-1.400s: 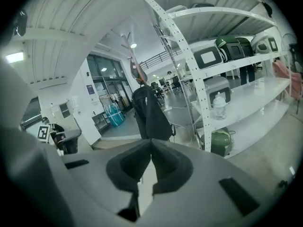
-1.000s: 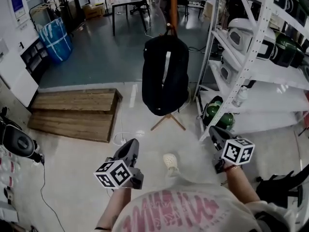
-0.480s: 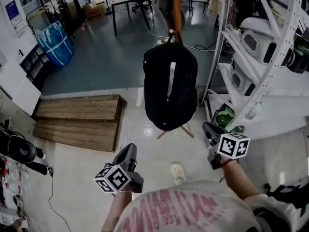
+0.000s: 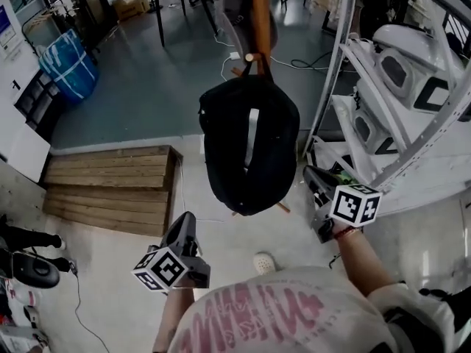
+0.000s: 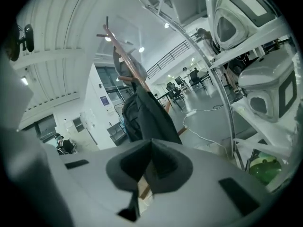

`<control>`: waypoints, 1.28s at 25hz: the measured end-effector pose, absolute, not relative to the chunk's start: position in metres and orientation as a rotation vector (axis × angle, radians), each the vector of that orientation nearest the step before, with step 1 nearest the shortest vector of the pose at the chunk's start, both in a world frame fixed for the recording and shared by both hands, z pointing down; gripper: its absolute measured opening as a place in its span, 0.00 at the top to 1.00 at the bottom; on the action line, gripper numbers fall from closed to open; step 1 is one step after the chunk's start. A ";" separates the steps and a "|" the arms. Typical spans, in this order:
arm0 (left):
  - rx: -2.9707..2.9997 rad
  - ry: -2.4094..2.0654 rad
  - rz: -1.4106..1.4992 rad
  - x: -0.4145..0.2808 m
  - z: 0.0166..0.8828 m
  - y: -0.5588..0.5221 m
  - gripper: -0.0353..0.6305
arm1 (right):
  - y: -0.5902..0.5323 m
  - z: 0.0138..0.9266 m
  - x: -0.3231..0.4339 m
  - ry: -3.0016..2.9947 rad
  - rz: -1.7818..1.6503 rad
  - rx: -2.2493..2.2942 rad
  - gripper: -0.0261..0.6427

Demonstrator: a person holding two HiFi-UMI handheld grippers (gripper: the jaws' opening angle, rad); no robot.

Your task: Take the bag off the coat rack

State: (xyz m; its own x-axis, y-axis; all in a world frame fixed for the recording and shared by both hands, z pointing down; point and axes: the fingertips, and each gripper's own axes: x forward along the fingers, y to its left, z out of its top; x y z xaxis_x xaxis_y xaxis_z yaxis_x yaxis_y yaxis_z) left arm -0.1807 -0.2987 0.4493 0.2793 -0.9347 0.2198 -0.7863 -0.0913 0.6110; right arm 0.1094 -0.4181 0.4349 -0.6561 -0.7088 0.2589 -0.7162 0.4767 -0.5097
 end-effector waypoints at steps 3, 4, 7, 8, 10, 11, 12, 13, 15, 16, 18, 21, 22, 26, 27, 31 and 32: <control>1.914 -1.566 -0.311 -0.183 0.445 -0.318 0.94 | -0.442 0.419 0.109 -2.743 0.875 1.279 0.95; 1.913 -1.576 -0.312 -0.184 0.444 -0.323 0.94 | -0.450 0.411 0.108 -2.778 0.841 1.268 0.95; 1.906 -1.600 -0.307 -0.187 0.444 -0.333 0.94 | -0.465 0.384 0.100 -2.920 0.797 1.166 0.65; 1.902 -1.610 -0.308 -0.189 0.445 -0.335 0.94 | -0.468 0.376 0.096 -2.961 0.796 1.129 0.62; 1.890 -1.627 -0.313 -0.192 0.445 -0.338 0.94 | -0.475 0.368 0.089 -3.005 0.770 1.083 0.56; 1.882 -1.633 -0.313 -0.194 0.445 -0.338 0.94 | -0.478 0.367 0.085 -3.007 0.751 1.069 0.53; 1.875 -1.637 -0.311 -0.195 0.445 -0.339 0.94 | -0.482 0.368 0.080 -3.001 0.734 1.056 0.51; 1.870 -1.640 -0.308 -0.196 0.446 -0.339 0.94 | -0.484 0.371 0.075 -2.988 0.717 1.044 0.48; 1.858 -1.646 -0.310 -0.198 0.448 -0.339 0.94 | -0.489 0.378 0.066 -2.954 0.679 1.025 0.40; 1.850 -1.651 -0.314 -0.199 0.449 -0.339 0.94 | -0.492 0.381 0.062 -2.936 0.657 1.017 0.35; 1.835 -1.661 -0.323 -0.202 0.452 -0.340 0.94 | -0.497 0.385 0.053 -2.906 0.612 1.008 0.30; 1.827 -1.664 -0.322 -0.204 0.454 -0.342 0.94 | -0.506 0.383 0.044 -2.895 0.552 1.026 0.29; 1.827 -1.666 -0.319 -0.204 0.454 -0.342 0.94 | -0.510 0.380 0.042 -2.902 0.533 1.047 0.29; 1.802 -1.692 -0.328 -0.209 0.456 -0.339 0.94 | -0.521 0.370 0.041 -2.913 0.438 1.111 0.29; 1.797 -1.691 -0.329 -0.210 0.456 -0.339 0.94 | -0.522 0.371 0.038 -2.907 0.427 1.095 0.31; 1.790 -1.687 -0.326 -0.211 0.458 -0.339 0.94 | -0.527 0.379 0.033 -2.878 0.467 1.086 0.42; 1.789 -1.687 -0.331 -0.211 0.458 -0.339 0.94 | -0.528 0.380 0.033 -2.876 0.491 1.091 0.48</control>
